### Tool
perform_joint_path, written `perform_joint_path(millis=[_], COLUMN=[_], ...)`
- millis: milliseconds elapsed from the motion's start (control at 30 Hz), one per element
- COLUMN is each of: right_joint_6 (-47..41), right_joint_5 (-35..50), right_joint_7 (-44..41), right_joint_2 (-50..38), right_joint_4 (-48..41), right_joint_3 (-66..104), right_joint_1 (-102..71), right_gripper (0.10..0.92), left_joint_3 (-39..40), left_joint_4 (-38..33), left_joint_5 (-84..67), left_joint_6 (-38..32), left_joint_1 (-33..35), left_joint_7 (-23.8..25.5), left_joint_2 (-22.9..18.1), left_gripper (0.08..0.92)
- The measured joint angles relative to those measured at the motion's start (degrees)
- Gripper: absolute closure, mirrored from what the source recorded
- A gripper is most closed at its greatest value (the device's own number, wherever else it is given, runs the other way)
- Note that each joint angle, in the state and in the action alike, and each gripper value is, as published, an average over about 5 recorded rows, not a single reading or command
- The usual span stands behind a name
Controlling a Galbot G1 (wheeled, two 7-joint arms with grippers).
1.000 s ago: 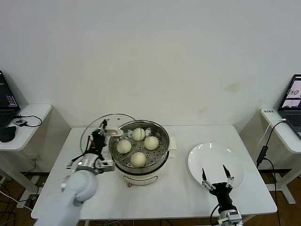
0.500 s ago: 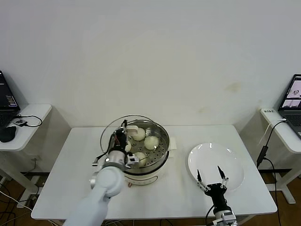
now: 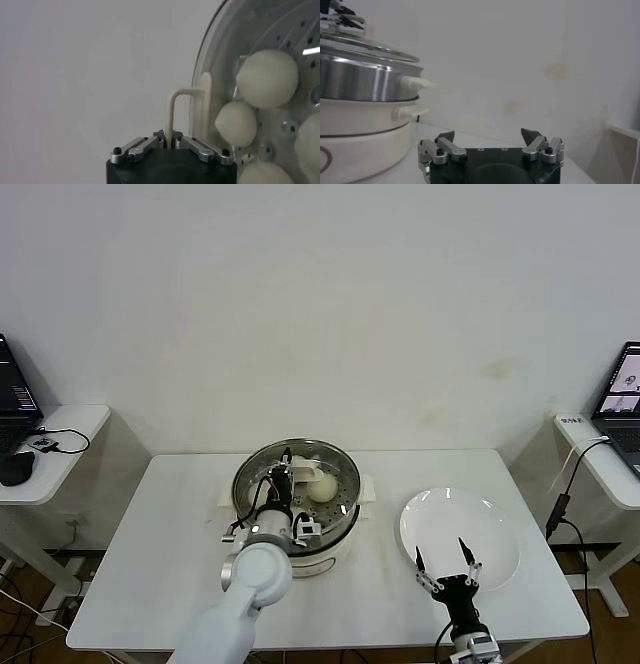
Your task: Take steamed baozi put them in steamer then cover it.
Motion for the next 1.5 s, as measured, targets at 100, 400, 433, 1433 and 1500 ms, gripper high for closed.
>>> perform_joint_path(millis=[100, 400, 433, 1433, 1500], right_joint_6=[-0.02, -0.26, -0.26, 0.33, 0.4], right_joint_5=[-0.02, 0.14, 0.14, -0.88, -0.8], right_joint_7=[0.0, -0.01, -0.02, -0.23, -0.28], right_joint_2=[0.17, 0.44, 0.44, 0.38, 0.28], right_joint_4=[-0.07, 0.11, 0.12, 0.03, 0.04], right_joint_3=[-0.19, -0.71, -0.71, -1.1, -1.04], right_joint_1=[0.08, -0.3, -0.32, -1.62, -1.73], right_gripper=[0.203, 0.203, 0.203, 0.203, 0.203], left_joint_3=[-0.06, -0.27, -0.27, -2.0, -2.85], left_joint_4=[0.33, 1.25, 1.3, -12.46, -14.92], left_joint_5=[0.44, 1.31, 1.37, -0.17, -1.43], left_joint_6=[-0.19, -1.08, -1.14, -4.14, -4.59], left_joint_1=[-0.01, -0.15, -0.1, 11.42, 13.69], left_joint_7=[0.06, -0.14, -0.22, -3.14, -4.0], left_joint_2=[-0.12, -0.43, -0.51, 2.61, 3.43], left_gripper=[0.851, 0.851, 0.851, 0.191, 0.182])
